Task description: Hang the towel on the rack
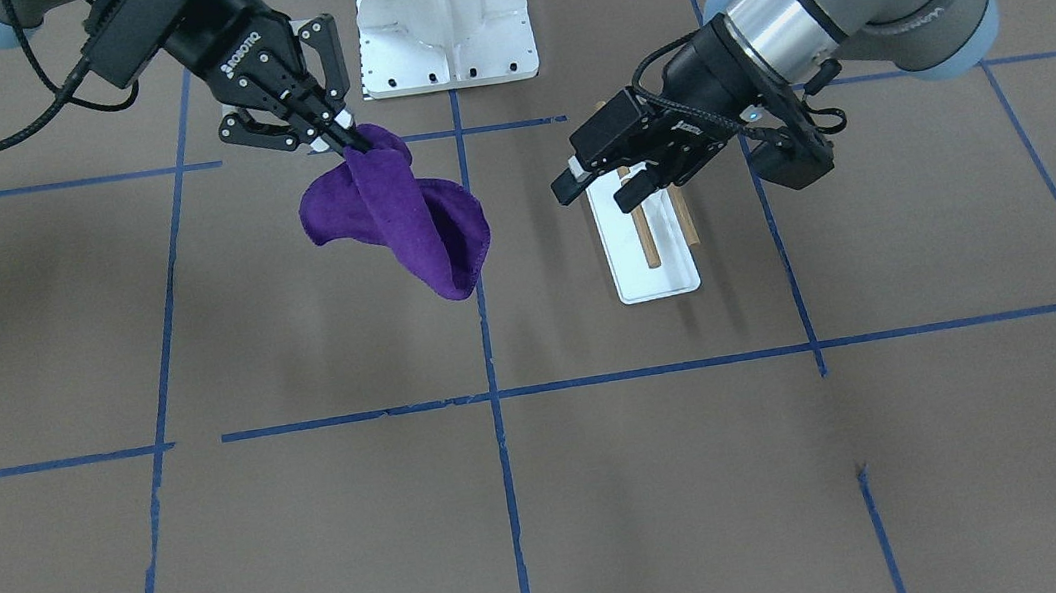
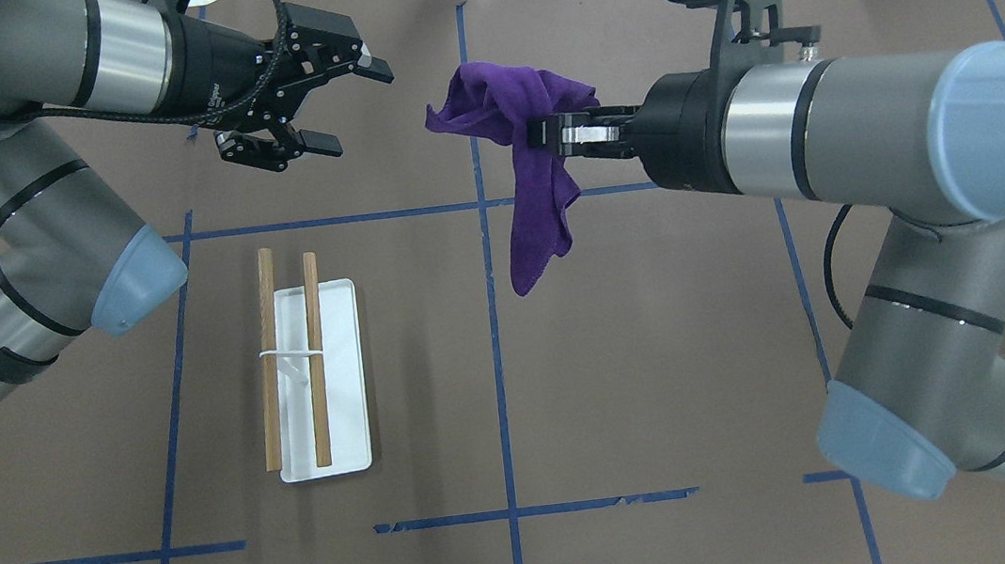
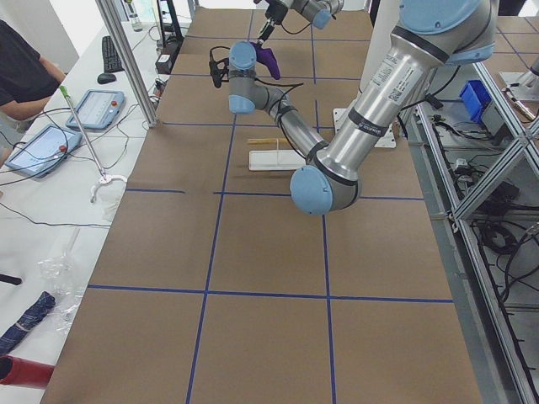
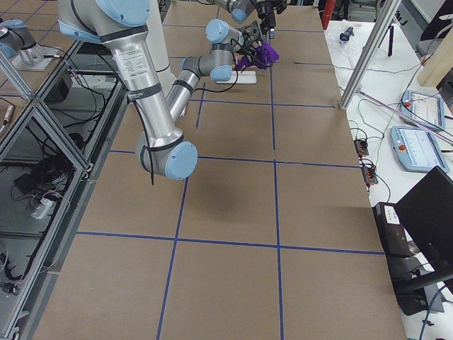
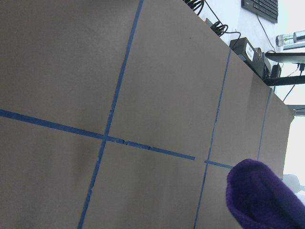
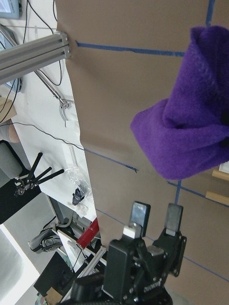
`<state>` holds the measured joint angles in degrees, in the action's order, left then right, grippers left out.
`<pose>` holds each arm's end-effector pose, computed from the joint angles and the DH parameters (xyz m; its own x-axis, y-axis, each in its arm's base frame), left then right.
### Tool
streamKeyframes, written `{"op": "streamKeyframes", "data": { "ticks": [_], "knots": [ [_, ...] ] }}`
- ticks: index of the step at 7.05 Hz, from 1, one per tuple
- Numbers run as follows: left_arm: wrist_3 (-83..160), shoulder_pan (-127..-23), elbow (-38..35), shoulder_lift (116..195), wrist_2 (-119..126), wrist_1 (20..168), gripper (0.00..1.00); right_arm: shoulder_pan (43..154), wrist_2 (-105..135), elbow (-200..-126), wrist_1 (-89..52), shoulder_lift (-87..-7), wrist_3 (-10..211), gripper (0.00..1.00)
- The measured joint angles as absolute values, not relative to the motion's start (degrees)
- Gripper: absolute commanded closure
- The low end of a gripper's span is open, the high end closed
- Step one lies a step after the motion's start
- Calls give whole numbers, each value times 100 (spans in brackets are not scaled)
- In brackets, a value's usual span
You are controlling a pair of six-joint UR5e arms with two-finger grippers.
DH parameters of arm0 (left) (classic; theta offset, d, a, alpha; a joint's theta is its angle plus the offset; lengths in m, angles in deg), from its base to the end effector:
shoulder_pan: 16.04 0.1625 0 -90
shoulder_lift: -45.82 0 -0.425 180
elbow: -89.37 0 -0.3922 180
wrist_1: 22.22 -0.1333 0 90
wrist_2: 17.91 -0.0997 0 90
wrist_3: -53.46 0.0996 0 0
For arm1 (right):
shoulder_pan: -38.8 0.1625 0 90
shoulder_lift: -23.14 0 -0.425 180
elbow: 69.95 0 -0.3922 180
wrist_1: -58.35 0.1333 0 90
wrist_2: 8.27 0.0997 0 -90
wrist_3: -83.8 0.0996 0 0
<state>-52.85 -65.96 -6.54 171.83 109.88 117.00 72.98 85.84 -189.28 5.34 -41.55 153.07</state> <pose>0.3429 -0.5197 0.1430 -0.0713 -0.2599 -0.9630 0.1982 0.9425 -0.2691 -0.3470 -0.3882 0.1244 0.1554 -0.3213 0.9342 -0.4770 0.8037 0.3557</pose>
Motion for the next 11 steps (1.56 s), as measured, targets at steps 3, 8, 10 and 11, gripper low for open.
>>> {"op": "streamKeyframes", "data": {
  "ticks": [3,8,10,11],
  "knots": [
    [-5812,-6546,-536,17396,10869,11700,0,6623,7678,-18937,1103,-4145,15304,100],
    [-5855,-6392,-513,17455,10867,11726,2,6525,7292,-18936,1395,-4141,15234,100],
    [-5937,-6363,-534,17517,10881,11738,53,6526,7232,-18919,1396,-4158,15220,100],
    [-5956,-6360,-541,17546,10890,11735,80,6526,7226,-18915,1396,-4161,15218,100]
  ]
}}
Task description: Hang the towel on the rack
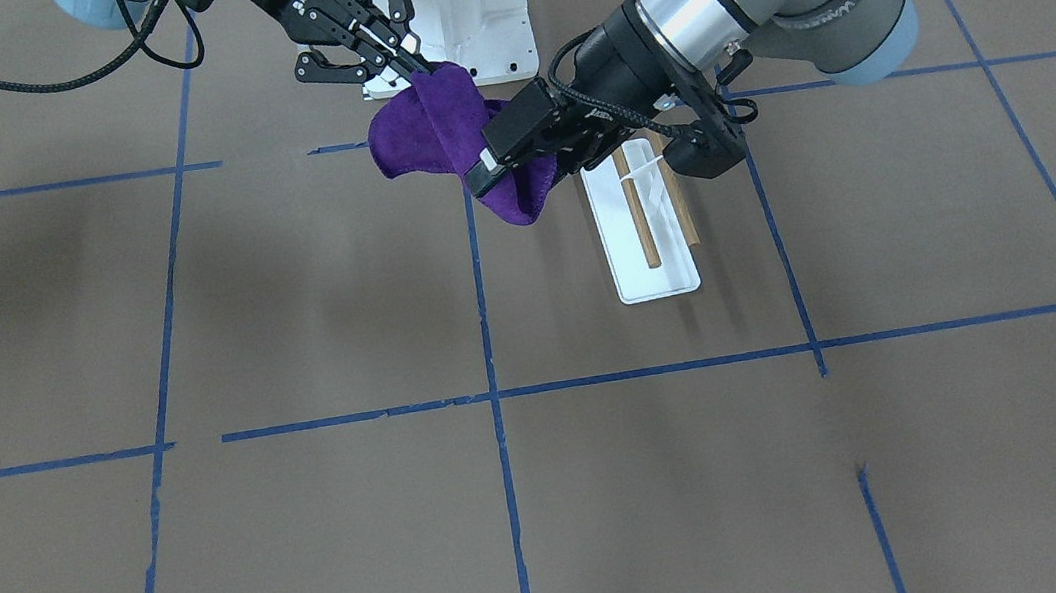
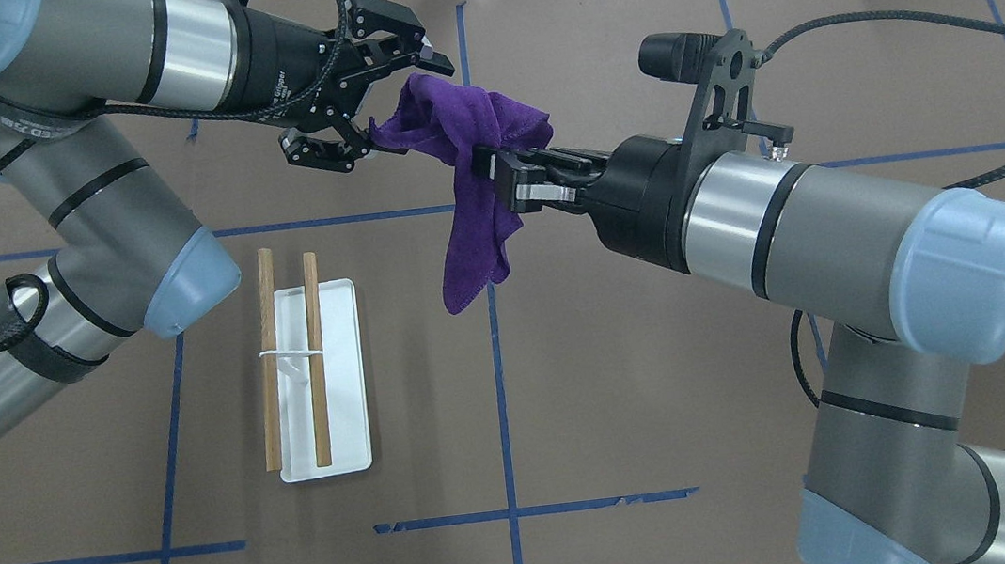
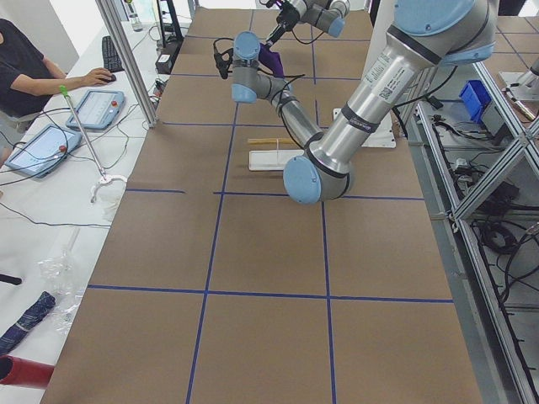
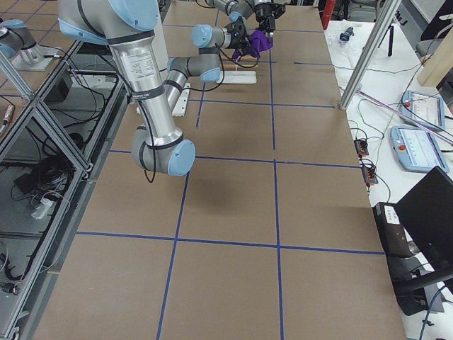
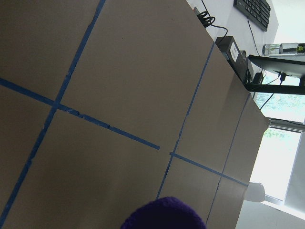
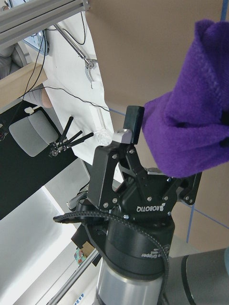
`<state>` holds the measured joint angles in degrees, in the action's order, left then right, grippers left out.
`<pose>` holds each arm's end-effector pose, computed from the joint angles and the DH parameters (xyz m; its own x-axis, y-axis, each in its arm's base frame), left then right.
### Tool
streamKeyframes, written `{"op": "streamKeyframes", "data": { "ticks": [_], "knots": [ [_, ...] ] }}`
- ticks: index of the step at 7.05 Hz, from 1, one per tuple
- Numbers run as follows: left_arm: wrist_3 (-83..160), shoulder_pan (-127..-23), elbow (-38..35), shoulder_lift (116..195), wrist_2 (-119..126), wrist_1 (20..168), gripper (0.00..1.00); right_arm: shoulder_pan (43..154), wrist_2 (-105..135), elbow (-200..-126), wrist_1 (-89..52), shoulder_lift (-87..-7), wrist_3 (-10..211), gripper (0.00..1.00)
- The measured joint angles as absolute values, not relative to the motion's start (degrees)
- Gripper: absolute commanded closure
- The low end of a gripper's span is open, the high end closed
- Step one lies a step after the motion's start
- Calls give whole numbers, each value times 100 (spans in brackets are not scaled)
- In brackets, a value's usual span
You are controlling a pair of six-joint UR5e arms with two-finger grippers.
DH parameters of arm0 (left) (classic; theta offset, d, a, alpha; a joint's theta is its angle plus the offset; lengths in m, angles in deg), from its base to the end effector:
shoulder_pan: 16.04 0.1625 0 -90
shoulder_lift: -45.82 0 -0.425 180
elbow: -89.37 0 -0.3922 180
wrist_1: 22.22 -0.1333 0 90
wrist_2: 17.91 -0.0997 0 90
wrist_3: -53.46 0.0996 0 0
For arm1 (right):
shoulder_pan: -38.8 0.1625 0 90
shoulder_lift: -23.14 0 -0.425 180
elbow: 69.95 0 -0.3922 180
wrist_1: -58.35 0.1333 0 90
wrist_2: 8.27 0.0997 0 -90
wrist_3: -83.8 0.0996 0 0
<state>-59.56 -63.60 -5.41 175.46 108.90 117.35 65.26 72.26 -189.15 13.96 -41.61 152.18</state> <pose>0.3667 -0.5101 0.1103 -0.1165 -0.3365 -0.9344 0.1542 0.9233 -0.3517 -0.3708 -0.3517 0.1125 0.0700 -0.3711 0.9259 -0.6010 0.7251 0.3361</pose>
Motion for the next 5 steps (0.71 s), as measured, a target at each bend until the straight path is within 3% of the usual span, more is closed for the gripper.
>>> {"op": "streamKeyframes", "data": {
  "ticks": [1,4,5],
  "knots": [
    [-5963,-6359,-544,17567,10898,11730,100,6526,7225,-18914,1398,-4163,15218,100],
    [-5952,-6366,-546,17580,10930,11728,100,6526,7232,-18913,1405,-4171,15218,100],
    [-5949,-6370,-546,17577,10934,11732,100,6526,7234,-18914,1405,-4175,15217,62]
  ]
}}
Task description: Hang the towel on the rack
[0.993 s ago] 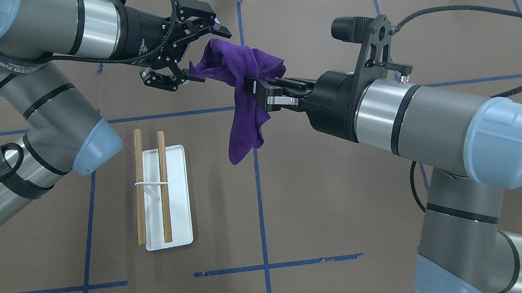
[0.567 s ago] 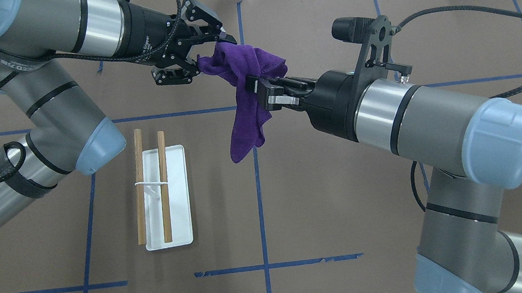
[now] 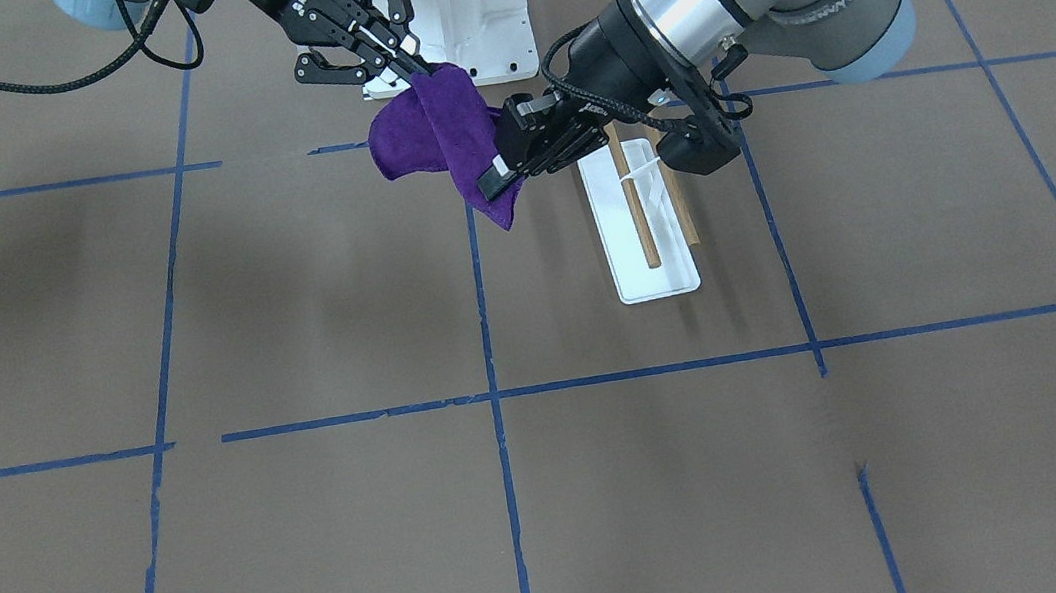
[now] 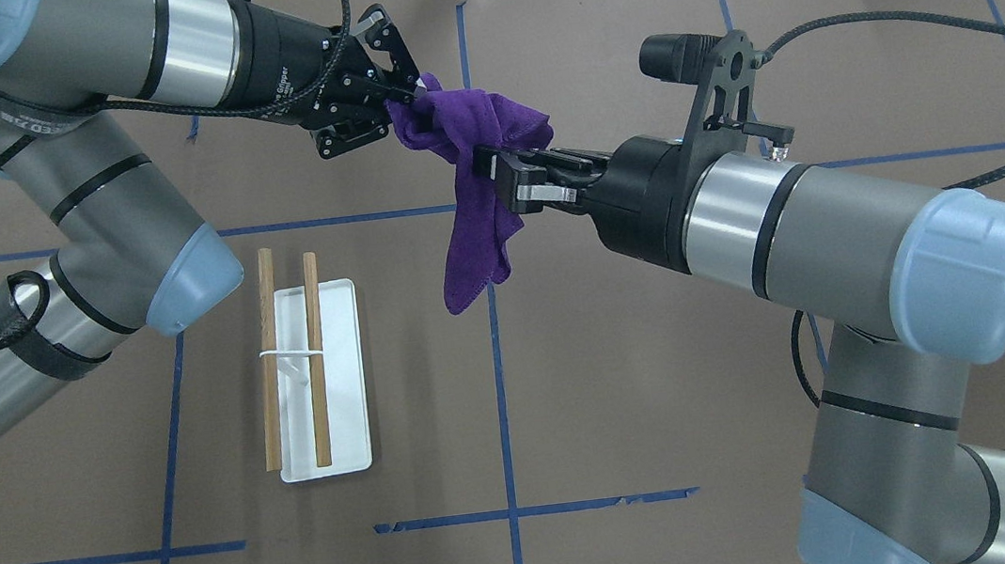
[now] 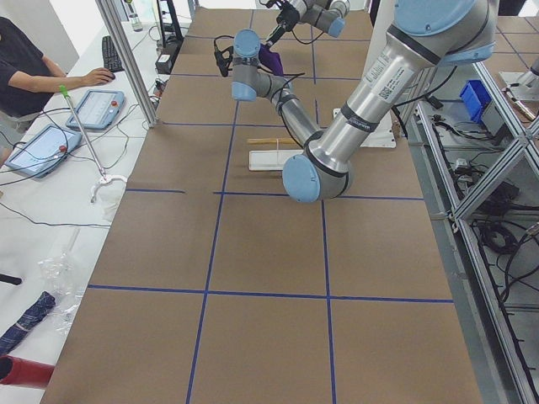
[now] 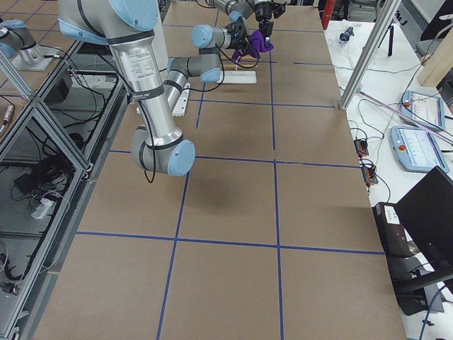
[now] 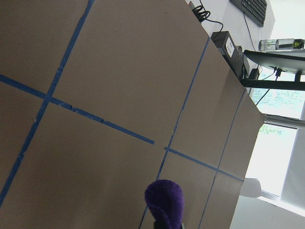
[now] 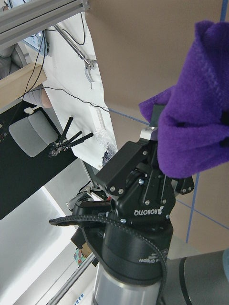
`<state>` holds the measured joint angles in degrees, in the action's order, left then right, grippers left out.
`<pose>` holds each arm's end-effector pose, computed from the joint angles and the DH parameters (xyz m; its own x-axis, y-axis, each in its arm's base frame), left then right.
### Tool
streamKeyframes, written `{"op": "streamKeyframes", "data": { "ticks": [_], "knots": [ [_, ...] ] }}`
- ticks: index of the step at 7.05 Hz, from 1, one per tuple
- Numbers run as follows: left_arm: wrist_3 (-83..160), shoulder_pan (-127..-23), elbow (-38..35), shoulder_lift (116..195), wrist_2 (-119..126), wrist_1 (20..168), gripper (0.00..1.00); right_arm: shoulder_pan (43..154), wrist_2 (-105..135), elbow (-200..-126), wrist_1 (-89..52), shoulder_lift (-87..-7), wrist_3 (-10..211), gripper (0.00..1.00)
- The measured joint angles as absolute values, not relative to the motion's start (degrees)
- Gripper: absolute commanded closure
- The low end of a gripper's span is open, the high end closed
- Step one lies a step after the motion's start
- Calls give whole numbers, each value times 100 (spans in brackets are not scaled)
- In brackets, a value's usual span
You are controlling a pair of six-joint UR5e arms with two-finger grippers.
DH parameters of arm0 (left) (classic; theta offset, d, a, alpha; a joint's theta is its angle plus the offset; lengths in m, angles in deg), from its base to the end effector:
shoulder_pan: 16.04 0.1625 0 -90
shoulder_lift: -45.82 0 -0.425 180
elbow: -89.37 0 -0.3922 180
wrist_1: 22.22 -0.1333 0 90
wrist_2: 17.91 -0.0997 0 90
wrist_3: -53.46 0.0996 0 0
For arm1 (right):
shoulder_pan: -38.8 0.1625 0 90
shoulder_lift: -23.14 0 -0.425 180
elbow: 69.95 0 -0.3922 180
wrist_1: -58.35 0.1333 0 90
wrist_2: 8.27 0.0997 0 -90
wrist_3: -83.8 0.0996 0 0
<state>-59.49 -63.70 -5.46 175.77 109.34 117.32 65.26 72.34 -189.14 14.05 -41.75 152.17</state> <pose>0.3655 -0.5096 0.1067 -0.1176 -0.3317 -0.9360 0.1477 0.9262 -0.3468 -0.3709 -0.3516 0.1136 0.0706 -0.3711 0.9259 -0.5997 0.7260 0.3367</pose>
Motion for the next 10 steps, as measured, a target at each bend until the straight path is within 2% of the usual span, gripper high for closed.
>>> {"op": "streamKeyframes", "data": {
  "ticks": [1,7,10],
  "knots": [
    [-5948,-6373,-546,17571,10935,11734,100,6524,7253,-18929,1417,-4176,15229,1],
    [-5950,-6400,-549,17555,10935,11735,100,6459,7491,-19040,1452,-4399,15250,0],
    [-5968,-6381,-648,17580,10865,11709,100,6935,8454,-19315,1211,-5174,15191,0]
  ]
}}
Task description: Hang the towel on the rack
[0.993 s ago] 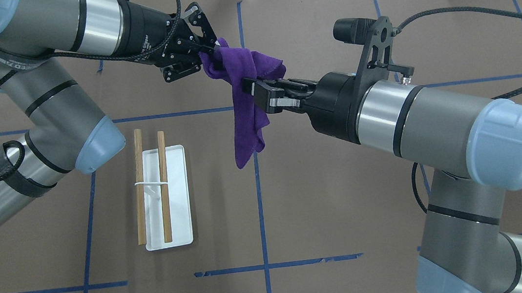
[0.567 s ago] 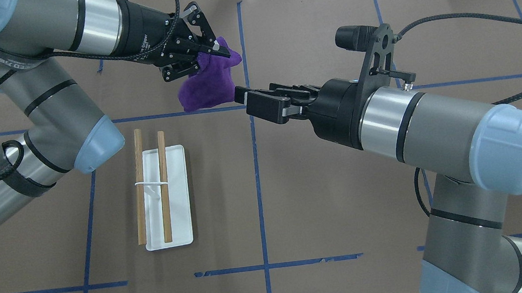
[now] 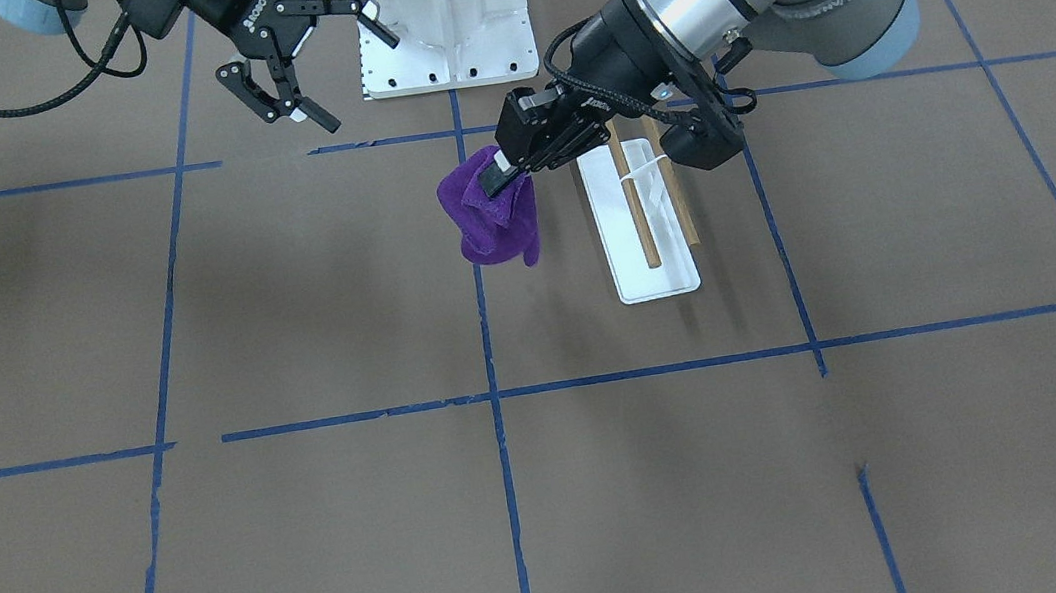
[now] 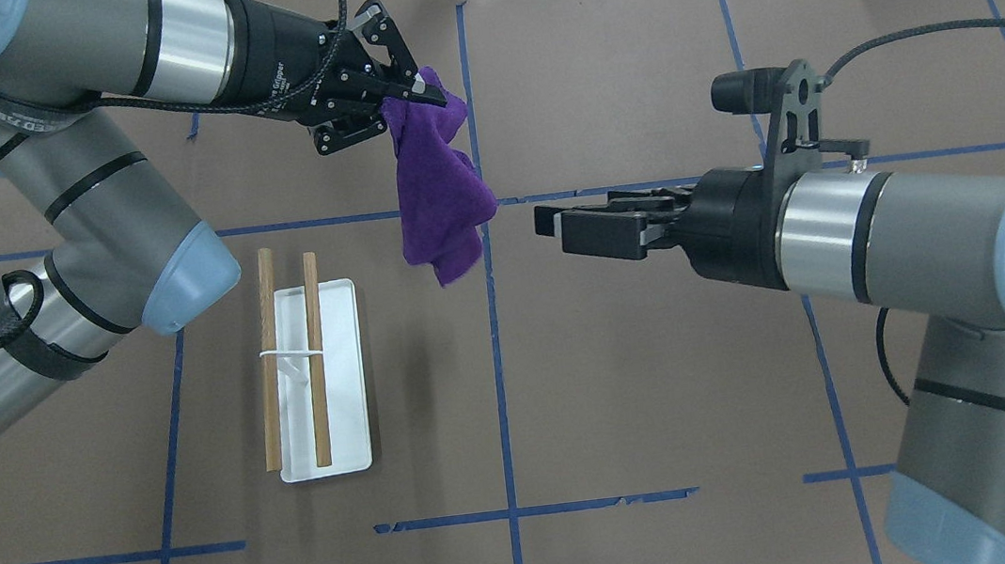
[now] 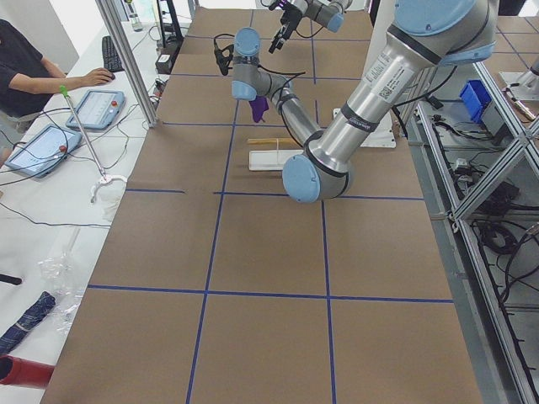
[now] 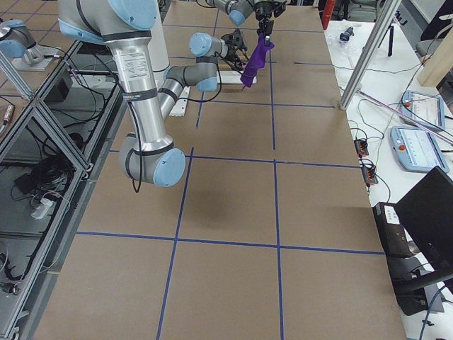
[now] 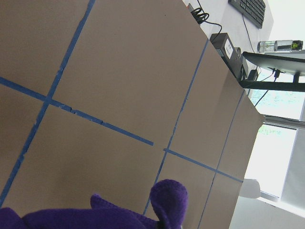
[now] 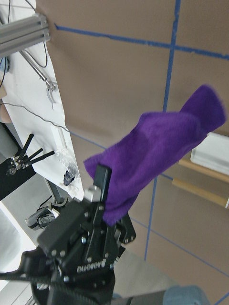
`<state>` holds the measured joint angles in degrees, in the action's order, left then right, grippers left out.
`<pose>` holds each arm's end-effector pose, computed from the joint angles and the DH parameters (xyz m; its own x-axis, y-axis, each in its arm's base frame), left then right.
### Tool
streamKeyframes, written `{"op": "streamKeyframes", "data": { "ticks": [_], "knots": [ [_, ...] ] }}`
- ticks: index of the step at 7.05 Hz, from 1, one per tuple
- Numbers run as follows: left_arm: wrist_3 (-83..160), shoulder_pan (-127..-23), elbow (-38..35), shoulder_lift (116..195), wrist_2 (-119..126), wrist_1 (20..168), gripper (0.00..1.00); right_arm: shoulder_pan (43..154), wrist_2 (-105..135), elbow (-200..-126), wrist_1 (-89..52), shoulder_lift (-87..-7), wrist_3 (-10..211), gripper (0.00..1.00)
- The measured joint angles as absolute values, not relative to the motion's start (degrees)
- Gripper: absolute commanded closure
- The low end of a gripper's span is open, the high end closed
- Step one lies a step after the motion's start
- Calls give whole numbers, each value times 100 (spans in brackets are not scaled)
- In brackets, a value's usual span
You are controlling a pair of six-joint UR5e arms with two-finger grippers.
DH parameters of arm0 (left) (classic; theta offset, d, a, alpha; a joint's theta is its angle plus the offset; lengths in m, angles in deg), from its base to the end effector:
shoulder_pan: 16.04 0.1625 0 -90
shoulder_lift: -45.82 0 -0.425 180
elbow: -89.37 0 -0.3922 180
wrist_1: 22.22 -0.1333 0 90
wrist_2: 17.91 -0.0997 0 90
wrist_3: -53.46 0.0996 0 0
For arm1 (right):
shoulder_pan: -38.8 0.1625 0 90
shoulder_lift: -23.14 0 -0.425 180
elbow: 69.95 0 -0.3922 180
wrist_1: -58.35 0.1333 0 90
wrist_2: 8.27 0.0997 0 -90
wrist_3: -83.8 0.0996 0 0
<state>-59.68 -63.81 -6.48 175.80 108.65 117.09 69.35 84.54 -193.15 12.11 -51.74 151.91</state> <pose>0.3600 -0.5067 0.1004 -0.1324 -0.3238 -0.9368 0.1566 0.9264 -0.3423 -0.3373 -0.3482 0.1766 0.1445 -0.3471 0.9266 -0.4436 0.8144 0.3742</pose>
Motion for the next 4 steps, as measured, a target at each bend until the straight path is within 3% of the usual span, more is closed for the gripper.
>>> {"op": "streamKeyframes", "data": {
  "ticks": [4],
  "knots": [
    [-5942,-6292,-1011,17564,9586,11579,100,8687,10306,-19346,-908,-5353,14089,0]
  ]
}}
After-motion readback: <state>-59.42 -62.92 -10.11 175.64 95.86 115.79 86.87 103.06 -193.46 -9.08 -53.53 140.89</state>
